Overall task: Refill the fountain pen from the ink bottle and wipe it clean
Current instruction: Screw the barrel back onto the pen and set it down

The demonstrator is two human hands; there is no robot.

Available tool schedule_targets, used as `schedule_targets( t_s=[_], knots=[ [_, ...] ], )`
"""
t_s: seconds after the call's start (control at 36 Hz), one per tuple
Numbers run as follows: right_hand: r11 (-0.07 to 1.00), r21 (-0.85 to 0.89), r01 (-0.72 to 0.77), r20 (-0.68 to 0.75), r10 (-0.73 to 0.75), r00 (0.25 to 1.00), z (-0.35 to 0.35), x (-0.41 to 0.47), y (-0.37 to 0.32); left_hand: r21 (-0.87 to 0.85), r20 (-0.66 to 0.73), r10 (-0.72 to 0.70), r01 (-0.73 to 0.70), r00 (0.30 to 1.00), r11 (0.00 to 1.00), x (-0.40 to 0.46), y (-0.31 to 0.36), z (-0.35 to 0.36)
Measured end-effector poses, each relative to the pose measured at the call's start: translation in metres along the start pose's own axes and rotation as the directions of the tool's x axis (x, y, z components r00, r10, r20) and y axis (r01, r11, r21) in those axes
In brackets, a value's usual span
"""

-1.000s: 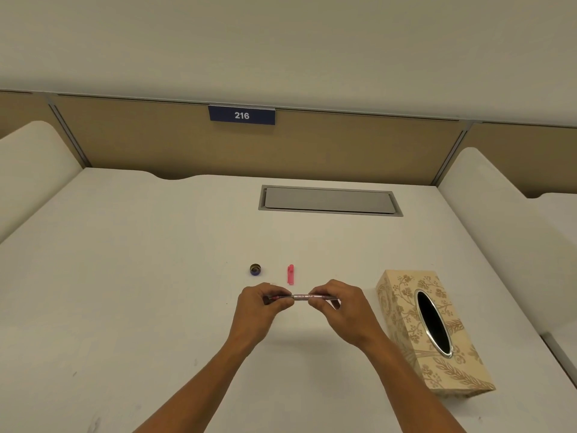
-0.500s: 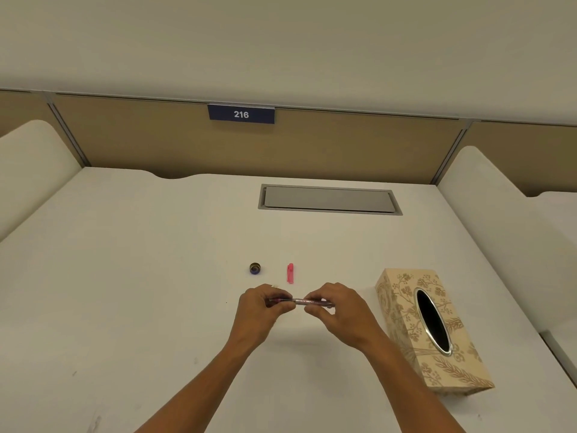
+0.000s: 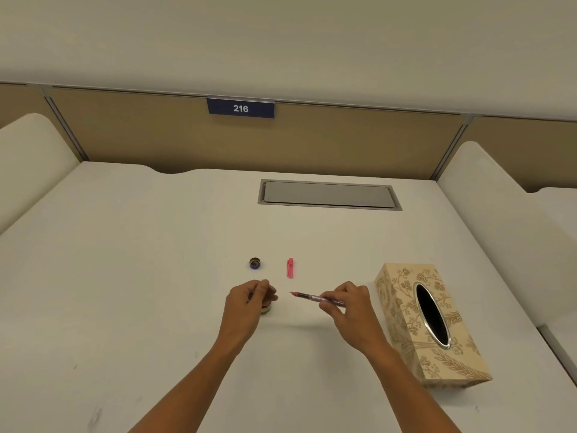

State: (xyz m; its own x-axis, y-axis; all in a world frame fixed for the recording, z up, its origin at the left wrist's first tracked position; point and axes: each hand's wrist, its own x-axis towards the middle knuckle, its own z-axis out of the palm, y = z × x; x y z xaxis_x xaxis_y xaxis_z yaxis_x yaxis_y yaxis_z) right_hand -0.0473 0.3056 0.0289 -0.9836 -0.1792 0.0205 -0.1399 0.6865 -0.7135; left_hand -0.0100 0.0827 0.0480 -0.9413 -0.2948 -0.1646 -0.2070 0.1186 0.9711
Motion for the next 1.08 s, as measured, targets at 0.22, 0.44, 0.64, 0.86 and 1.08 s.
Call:
schedule_targets(
  t_s=[0.22,0.44,0.64,0.86,1.08],
  knots=[
    [0.975,-0.004,-0.221,-0.017,0.221,0.975,0.023,-0.012,0.007,0.042,0.031,0.003,-0.004,1.0,0.999,-0.003,-0.012,-0.002],
    [0.957,-0.031,-0.289,-0.046,0.288,0.957,0.044,-0.017,0.007,0.038,0.045,-0.014,0.012,0.999,0.999,-0.009,-0.016,-0.003],
    [0.947,-0.106,-0.302,-0.089,0.294,0.952,0.056,-0.015,0.007,0.008,0.049,-0.013,0.012,0.999,1.0,-0.011,-0.02,-0.004],
    [0.924,-0.2,-0.326,-0.148,0.3,0.942,0.068,-0.016,0.01,0.018,0.091,-0.043,0.041,0.995,0.999,-0.015,-0.019,-0.006],
    [0.909,-0.229,-0.348,-0.147,0.321,0.936,0.076,-0.022,0.01,0.062,0.143,-0.06,0.051,0.988,0.997,-0.018,-0.024,-0.012]
  ],
)
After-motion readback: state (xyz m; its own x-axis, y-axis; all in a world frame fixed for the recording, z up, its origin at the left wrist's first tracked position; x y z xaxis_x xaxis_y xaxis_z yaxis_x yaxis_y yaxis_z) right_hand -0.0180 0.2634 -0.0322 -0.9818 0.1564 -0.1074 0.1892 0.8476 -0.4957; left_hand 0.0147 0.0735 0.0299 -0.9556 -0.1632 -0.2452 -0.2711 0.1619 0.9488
